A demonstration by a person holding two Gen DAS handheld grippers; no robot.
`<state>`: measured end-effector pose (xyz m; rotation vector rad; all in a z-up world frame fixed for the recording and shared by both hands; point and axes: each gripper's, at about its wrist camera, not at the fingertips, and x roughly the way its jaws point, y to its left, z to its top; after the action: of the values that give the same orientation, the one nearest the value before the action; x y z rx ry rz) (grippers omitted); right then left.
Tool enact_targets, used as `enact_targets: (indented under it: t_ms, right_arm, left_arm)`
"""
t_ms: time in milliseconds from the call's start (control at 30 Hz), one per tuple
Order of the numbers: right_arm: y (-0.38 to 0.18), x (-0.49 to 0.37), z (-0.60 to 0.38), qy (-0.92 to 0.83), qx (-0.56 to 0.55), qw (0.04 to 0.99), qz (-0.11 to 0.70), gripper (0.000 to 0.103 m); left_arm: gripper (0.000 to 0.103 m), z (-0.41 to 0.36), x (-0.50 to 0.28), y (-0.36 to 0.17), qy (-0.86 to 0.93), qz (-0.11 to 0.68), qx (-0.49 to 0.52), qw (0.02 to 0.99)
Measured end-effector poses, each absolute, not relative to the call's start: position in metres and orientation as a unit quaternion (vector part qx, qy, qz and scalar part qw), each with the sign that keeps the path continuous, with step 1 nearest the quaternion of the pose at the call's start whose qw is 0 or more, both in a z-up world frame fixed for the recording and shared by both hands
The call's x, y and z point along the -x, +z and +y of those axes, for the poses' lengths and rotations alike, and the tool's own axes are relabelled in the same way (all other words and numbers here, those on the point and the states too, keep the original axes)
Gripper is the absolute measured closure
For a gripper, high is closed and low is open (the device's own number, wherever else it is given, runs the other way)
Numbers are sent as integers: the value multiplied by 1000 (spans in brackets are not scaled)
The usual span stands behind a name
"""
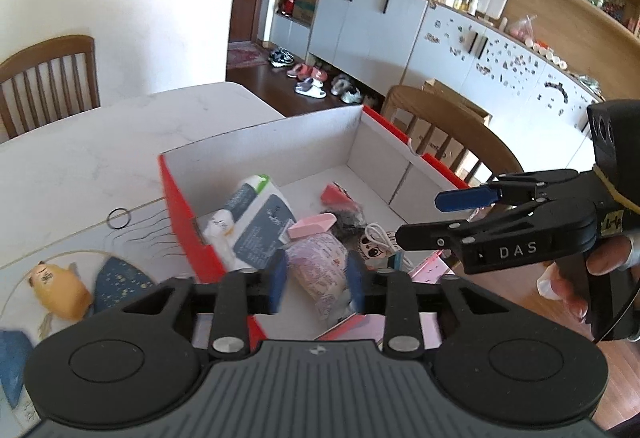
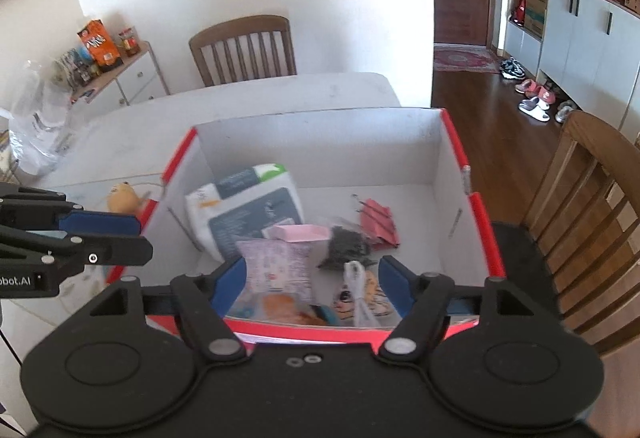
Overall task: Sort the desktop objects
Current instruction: 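Move both tools back over the placemat toward the remaining items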
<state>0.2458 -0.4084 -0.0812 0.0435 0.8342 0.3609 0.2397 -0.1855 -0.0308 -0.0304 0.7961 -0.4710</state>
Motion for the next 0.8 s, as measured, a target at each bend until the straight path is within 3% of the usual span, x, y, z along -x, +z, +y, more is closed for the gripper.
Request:
enact_targets:
  t_ms: [67,800]
  right_arm:
    - [-79,-242,-402,179,-21,899,398,23]
    - [-54,-222,-300,219,-32,907,358,6]
  left_arm:
    - [26,-176,-234,-28,-227,377,25,898]
    - [19,-73,-193,-17,-175,341,24,924]
